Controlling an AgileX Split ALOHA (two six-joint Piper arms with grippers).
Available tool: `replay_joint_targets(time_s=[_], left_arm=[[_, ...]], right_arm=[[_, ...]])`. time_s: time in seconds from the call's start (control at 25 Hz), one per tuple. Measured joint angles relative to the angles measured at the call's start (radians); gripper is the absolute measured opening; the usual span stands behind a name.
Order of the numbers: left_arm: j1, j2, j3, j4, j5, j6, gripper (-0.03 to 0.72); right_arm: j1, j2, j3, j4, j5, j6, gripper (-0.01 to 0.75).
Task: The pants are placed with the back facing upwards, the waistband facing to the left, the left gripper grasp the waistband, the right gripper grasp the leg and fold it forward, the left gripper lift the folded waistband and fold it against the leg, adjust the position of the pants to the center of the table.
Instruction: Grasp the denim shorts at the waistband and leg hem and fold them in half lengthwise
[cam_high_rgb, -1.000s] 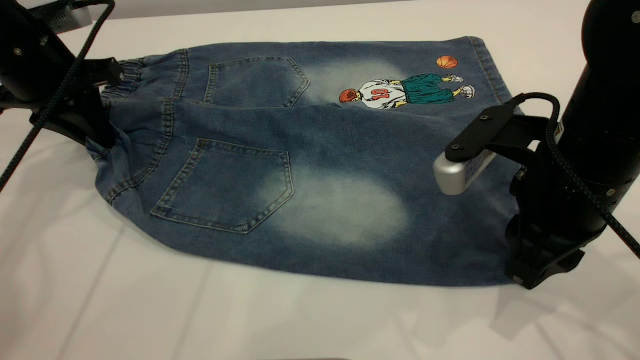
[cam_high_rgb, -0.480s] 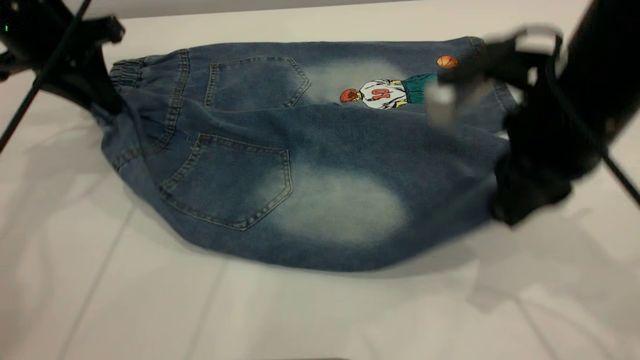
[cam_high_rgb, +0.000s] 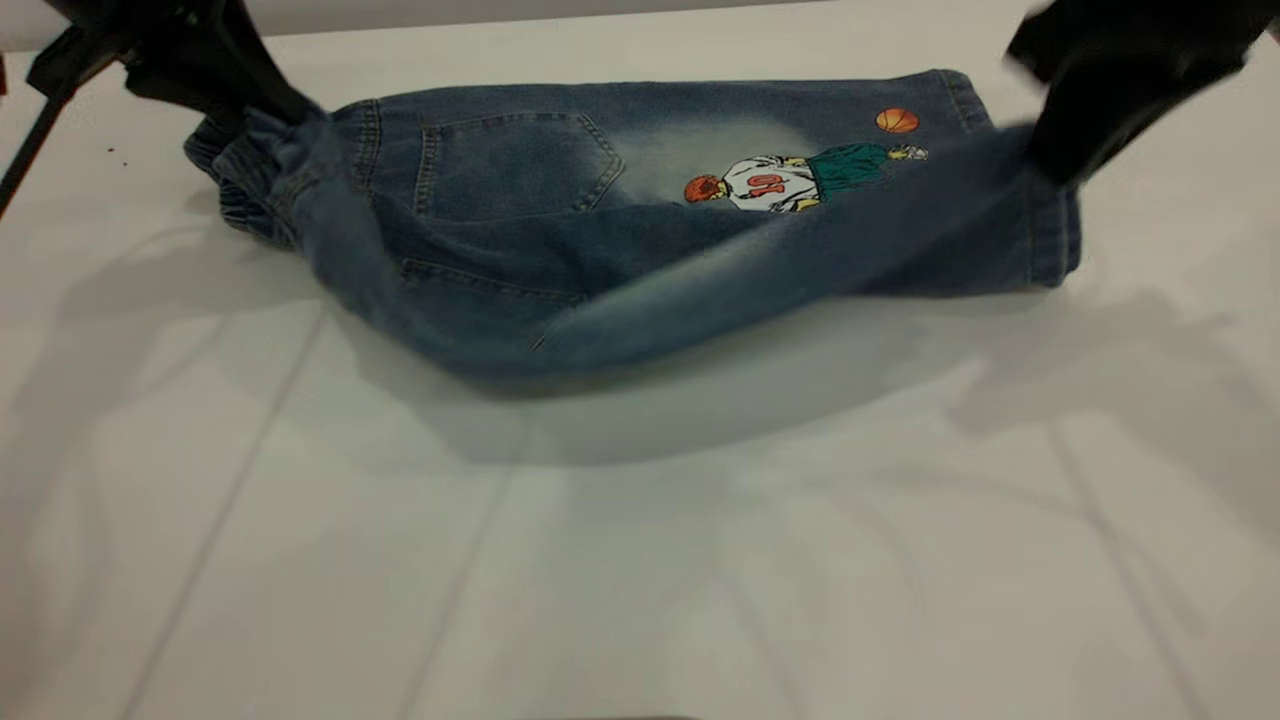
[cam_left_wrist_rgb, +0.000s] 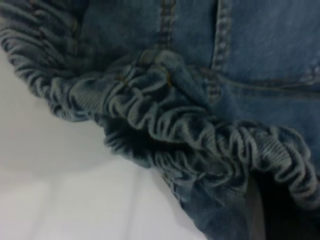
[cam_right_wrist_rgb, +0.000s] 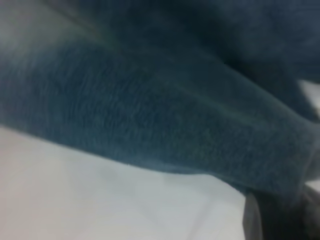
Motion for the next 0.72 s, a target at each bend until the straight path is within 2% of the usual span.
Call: replay_joint_targets(time_s=[0.2,0.36,0.72], left_arm=[[0.0,0.0,0.0,-0.025,-0.017,-0.147,0.076],[0.0,0.0,0.0,-0.033,-0.056,-0.241,0.076],[0.0,0.0,0.0,-0.039,-0.141,-0.446,0.076]], right_arm=[[-0.11,0.003,-0.084,0.0,0.059,0.051,0.029],[-0.165,0.039,-0.138,0.0,0.085,0.064,0.029],[-0.172,0.233,-0.331,0.0,0.176,0.067,0.029]])
